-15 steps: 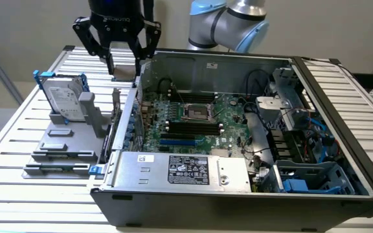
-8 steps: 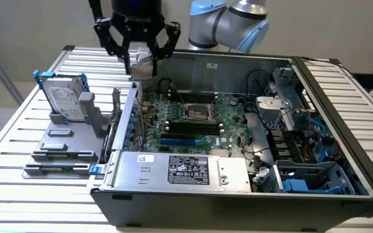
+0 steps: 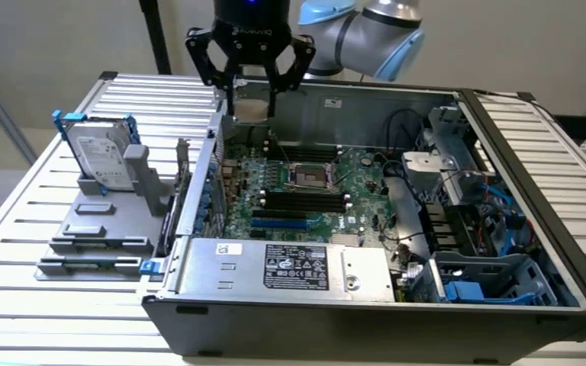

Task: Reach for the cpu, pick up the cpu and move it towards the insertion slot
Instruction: 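Pick up the cpu and move it towards the insertion slot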

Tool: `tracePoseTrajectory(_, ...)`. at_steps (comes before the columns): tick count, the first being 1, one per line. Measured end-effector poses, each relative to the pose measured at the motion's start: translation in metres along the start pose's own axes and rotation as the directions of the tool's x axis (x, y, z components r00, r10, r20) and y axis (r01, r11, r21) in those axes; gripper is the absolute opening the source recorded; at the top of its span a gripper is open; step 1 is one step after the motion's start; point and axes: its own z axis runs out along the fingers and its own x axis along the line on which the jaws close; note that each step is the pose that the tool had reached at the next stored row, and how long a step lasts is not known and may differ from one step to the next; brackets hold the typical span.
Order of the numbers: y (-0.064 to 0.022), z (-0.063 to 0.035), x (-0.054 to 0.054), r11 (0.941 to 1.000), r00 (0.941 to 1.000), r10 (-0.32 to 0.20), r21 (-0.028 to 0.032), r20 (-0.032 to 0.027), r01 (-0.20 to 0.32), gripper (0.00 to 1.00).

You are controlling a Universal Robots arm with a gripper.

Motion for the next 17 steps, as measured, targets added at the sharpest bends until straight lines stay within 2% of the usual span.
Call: tracePoseTrajectory(17, 0.0444, 0.0166, -0.058, 1.0000, 1.0000, 0.000, 0.0000, 0.0001, 0.000, 0.55)
